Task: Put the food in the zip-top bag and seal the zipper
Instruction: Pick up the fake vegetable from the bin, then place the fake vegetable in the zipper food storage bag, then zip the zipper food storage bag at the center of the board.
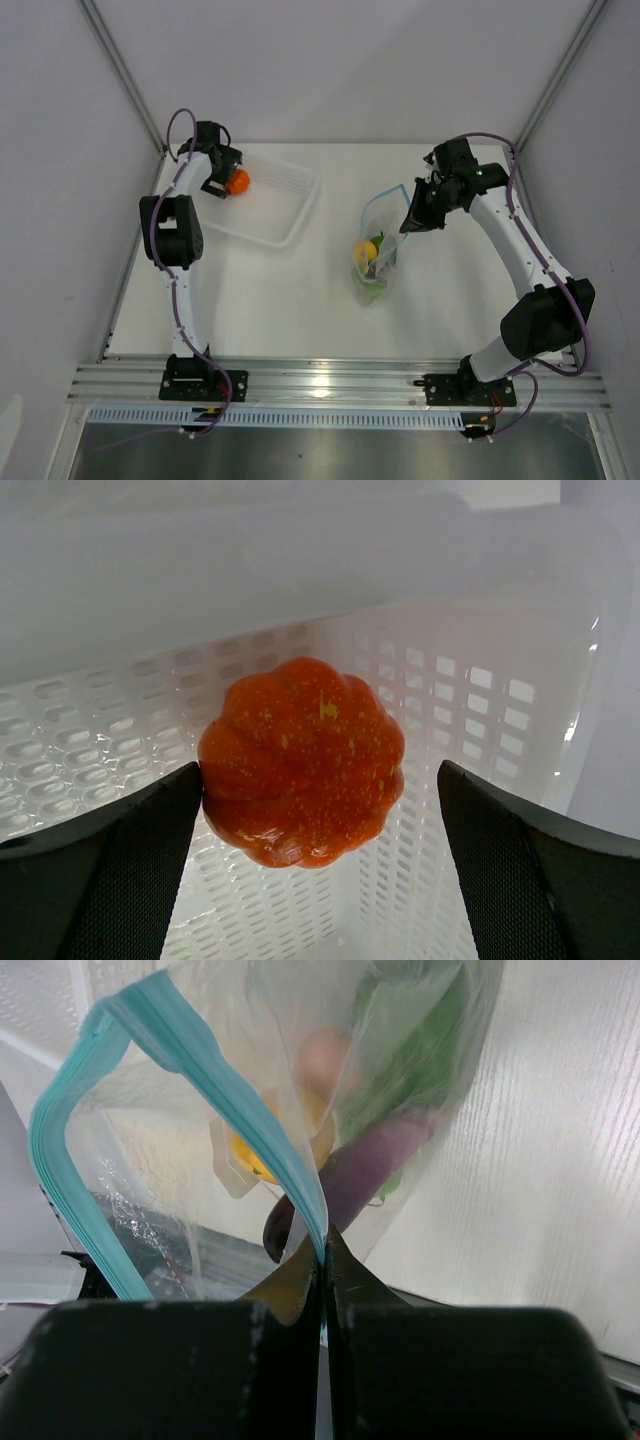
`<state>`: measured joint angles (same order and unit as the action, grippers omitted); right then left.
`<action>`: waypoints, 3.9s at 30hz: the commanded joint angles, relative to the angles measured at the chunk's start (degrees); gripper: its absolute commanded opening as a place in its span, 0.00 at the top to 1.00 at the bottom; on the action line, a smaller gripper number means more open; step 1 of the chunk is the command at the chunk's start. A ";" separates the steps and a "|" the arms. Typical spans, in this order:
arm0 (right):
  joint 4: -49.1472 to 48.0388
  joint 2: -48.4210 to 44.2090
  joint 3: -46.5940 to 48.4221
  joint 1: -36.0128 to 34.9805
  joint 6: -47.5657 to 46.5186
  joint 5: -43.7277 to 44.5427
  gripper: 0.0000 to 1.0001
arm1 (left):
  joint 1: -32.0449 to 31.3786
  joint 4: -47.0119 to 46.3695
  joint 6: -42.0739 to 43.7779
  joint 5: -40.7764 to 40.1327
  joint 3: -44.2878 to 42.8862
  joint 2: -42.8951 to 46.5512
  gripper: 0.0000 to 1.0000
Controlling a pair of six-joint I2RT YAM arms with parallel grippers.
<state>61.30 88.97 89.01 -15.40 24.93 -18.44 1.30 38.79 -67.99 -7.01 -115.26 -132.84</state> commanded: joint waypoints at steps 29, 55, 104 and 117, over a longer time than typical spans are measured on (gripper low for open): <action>-2.06 -3.63 -0.68 0.37 1.53 0.68 1.00 | -0.69 -3.44 2.49 4.89 0.03 0.47 0.81; -6.37 -3.54 0.02 0.28 1.70 -1.95 1.00 | -29.93 -27.27 31.68 38.82 25.95 43.70 0.82; -4.61 -6.09 -1.12 0.63 -0.93 -5.99 1.00 | -41.29 5.59 49.61 21.41 5.67 31.60 0.01; -3.47 -4.68 0.37 0.28 -3.04 -8.63 1.00 | -39.98 13.59 51.99 23.35 -5.40 17.10 0.00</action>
<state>57.19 84.09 87.72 -14.87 23.51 -25.17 -39.90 49.47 -17.93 16.62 -115.37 -114.24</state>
